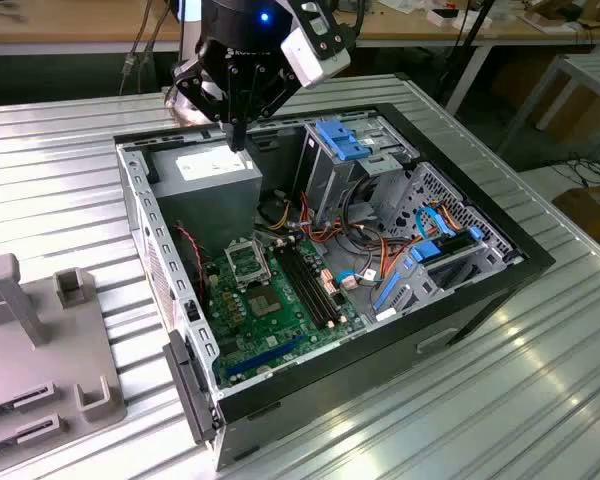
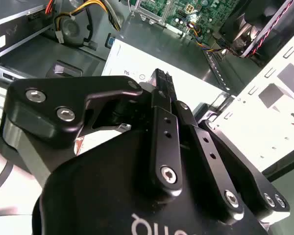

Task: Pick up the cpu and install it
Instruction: 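Reach for the cpu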

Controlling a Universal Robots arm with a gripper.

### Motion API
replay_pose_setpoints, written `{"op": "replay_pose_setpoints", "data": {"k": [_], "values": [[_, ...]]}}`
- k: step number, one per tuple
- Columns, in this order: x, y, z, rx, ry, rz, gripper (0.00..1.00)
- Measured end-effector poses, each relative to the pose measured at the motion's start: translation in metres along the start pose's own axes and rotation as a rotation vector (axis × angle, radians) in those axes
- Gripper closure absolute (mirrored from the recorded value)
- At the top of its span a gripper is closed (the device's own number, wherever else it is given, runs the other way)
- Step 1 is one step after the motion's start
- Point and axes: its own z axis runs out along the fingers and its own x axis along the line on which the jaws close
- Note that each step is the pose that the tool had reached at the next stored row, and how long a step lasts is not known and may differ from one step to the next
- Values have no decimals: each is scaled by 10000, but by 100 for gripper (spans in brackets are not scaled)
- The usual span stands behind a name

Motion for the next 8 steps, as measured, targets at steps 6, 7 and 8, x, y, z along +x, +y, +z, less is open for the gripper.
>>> {"op": "replay_pose_setpoints", "data": {"k": [6, 7, 8], "values": [[5, 0, 0, 1, 0, 0, 89], [11, -1, 0, 1, 0, 1, 89], [14, -1, 0, 0, 0, 0, 89]]}}
